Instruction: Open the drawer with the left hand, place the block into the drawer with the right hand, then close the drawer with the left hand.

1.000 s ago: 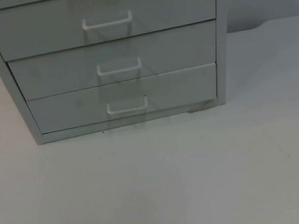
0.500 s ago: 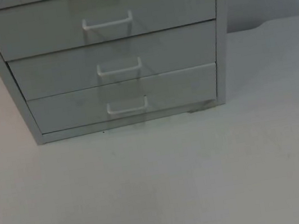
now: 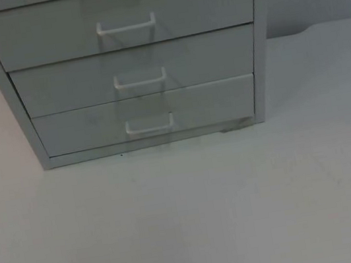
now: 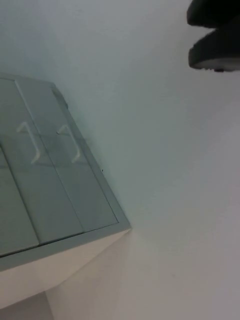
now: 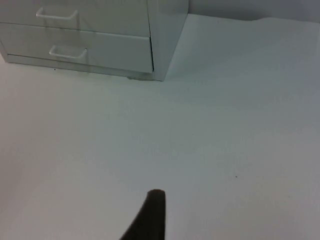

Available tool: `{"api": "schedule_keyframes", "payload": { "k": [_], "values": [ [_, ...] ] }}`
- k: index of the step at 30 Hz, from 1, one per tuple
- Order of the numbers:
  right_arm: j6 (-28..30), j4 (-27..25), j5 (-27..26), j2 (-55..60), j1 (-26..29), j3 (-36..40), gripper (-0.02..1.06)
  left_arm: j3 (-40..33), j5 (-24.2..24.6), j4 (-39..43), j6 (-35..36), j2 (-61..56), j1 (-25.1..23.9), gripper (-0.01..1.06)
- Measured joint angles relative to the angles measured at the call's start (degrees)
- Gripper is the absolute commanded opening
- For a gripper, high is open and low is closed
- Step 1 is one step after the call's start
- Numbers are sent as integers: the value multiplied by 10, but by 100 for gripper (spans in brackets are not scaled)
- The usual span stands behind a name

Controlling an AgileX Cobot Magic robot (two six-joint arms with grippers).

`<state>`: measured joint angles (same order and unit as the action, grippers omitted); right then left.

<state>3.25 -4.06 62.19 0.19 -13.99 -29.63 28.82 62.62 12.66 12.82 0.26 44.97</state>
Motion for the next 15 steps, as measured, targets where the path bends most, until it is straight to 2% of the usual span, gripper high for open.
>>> {"api": "schedule_keyframes", "payload": {
  "k": [1,3,5,9,15],
  "values": [
    [0,0,0,0,0,0,98,0,0,-3,-5,0,0,37],
    [0,0,0,0,0,0,105,0,0,-19,-22,0,0,56],
    [0,0,0,0,0,0,105,-1,0,-28,-40,0,0,73],
    [0,0,0,0,0,0,105,-1,-3,-89,-128,0,0,74],
    [0,0,0,0,0,0,105,-1,-3,-103,-145,0,0,74]
  ]
}}
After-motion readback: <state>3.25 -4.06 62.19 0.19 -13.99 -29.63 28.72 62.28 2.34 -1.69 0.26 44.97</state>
